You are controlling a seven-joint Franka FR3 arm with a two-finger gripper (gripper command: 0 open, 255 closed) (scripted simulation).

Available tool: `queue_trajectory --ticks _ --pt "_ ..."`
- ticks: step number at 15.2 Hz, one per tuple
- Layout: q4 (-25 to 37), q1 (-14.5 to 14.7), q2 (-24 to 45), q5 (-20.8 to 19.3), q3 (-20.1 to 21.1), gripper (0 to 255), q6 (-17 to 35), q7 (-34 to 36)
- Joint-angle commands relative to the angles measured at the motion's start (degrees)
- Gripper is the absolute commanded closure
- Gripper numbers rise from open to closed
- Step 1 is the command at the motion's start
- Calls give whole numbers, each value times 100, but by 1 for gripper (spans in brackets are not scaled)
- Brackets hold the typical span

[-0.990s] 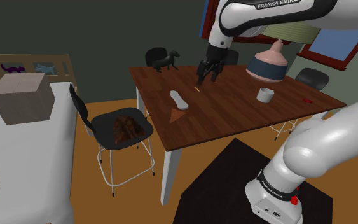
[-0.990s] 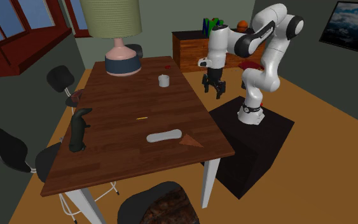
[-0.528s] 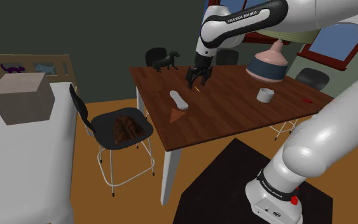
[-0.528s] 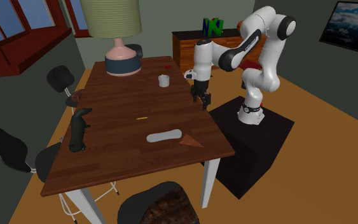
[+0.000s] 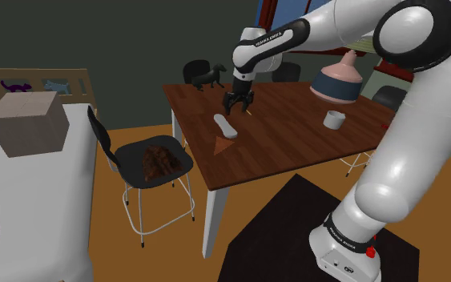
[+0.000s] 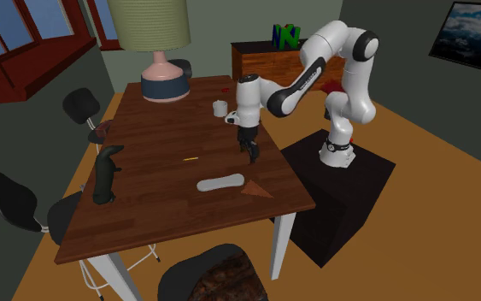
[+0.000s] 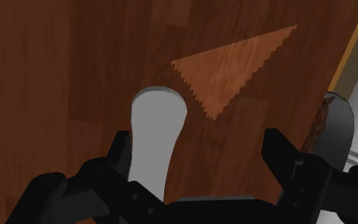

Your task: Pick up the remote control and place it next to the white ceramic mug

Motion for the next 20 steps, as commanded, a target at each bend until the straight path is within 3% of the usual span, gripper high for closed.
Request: queue_trajectory --ticks 1,11,20 --pt "341 -46 420 37 -35 0 56 10" --pt "2538 -334 2665 260 -122 0 25 122" --pt "2443 -348 2987 304 -89 0 440 95"
